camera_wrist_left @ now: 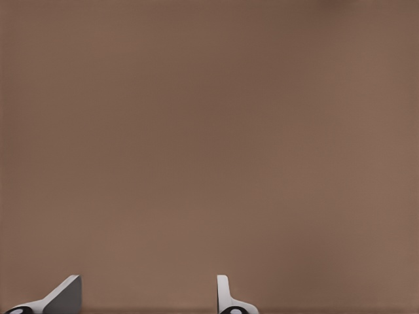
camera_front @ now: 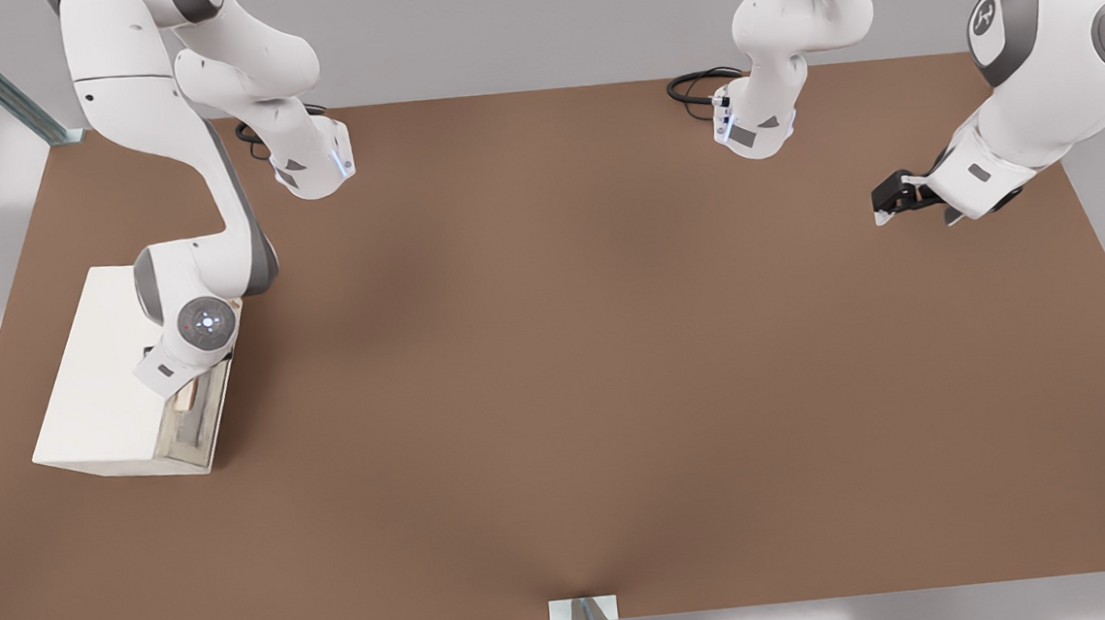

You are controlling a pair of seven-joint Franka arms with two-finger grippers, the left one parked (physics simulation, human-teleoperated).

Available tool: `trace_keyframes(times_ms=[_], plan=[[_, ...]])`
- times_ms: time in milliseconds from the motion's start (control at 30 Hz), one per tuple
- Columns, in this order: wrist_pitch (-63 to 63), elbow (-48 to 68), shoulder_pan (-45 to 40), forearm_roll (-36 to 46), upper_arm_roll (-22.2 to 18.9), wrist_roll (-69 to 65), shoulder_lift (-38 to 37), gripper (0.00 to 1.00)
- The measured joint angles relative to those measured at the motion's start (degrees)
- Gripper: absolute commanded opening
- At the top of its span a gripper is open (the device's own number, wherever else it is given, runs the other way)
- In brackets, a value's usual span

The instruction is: Keep left arm still and open the oven door with right arm

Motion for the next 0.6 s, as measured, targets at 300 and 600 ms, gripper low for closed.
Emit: trace_keyframes(times_ms=[300,600], plan=[[-10.7,23.6,4.0,18.4,0.0,-1.0,5.2,1.0],[-25.2,32.6,0.5,35.1,-0.2,-5.8,-5.2,1.0]])
